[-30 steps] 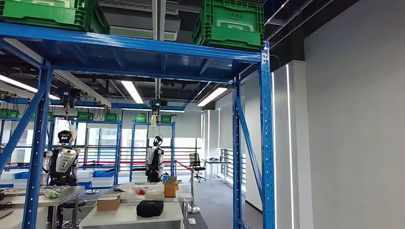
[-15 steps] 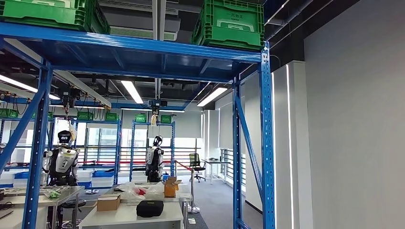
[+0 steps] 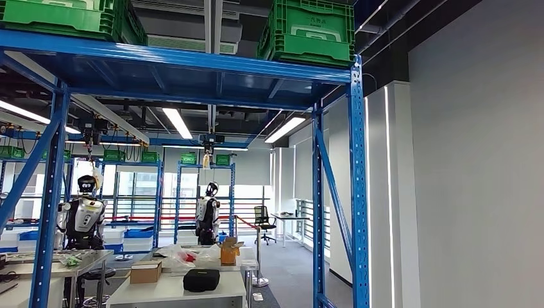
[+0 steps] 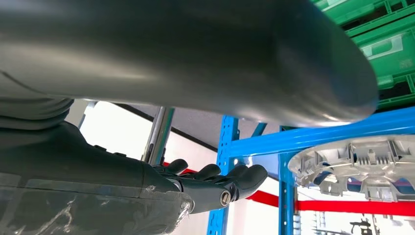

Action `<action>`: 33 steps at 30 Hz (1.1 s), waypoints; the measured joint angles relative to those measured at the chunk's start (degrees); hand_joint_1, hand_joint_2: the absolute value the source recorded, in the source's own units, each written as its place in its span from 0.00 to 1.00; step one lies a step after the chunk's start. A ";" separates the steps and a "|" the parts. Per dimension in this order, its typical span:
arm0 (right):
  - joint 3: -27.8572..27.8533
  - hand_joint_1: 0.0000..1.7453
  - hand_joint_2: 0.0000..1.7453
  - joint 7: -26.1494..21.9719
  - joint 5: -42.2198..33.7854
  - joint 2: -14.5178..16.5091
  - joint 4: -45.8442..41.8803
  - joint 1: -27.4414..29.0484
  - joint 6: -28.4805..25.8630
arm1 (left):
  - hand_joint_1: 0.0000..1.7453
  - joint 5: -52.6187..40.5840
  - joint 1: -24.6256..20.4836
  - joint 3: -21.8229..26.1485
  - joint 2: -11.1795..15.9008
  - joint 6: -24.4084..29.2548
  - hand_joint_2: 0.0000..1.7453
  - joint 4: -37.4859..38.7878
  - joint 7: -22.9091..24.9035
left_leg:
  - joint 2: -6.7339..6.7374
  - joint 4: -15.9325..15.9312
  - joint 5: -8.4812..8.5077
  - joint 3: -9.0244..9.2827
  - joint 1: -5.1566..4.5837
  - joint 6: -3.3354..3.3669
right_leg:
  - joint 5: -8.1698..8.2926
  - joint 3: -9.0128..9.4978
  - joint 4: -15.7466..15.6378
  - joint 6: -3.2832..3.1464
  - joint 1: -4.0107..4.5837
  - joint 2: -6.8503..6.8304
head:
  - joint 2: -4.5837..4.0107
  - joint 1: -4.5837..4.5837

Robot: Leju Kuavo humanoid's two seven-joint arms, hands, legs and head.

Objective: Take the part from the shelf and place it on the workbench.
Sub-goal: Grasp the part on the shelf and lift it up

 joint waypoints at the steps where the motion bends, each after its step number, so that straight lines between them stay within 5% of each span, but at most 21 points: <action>1: 0.07 0.00 0.00 0.00 0.01 0.00 0.14 -0.02 0.00 | 0.00 0.01 0.01 0.07 0.00 -0.05 0.00 0.01 0.01 | 0.00 0.00 0.00 0.00 0.00 0.00 | 0.00 0.00 0.00 0.00 0.00 0.00 | 0.00 0.00; 25: 0.70 0.00 0.00 0.00 -1.02 -0.01 1.85 -0.02 -0.76 | 0.00 -0.01 0.10 0.79 0.00 -0.18 0.00 0.07 -0.02 | 0.00 0.03 -0.01 -0.01 -0.12 0.02 | 0.04 -0.03 -0.01 0.07 -0.13 0.00 | 0.00 0.00; 33: 1.55 0.00 0.00 0.00 -1.17 -0.01 2.52 -0.02 -1.16 | 0.00 -0.10 0.13 0.94 0.00 -0.18 0.00 0.17 -0.02 | -0.01 0.17 -0.14 -0.11 -0.63 0.50 | 0.12 -0.11 -0.07 0.56 -0.64 0.03 | 0.00 0.06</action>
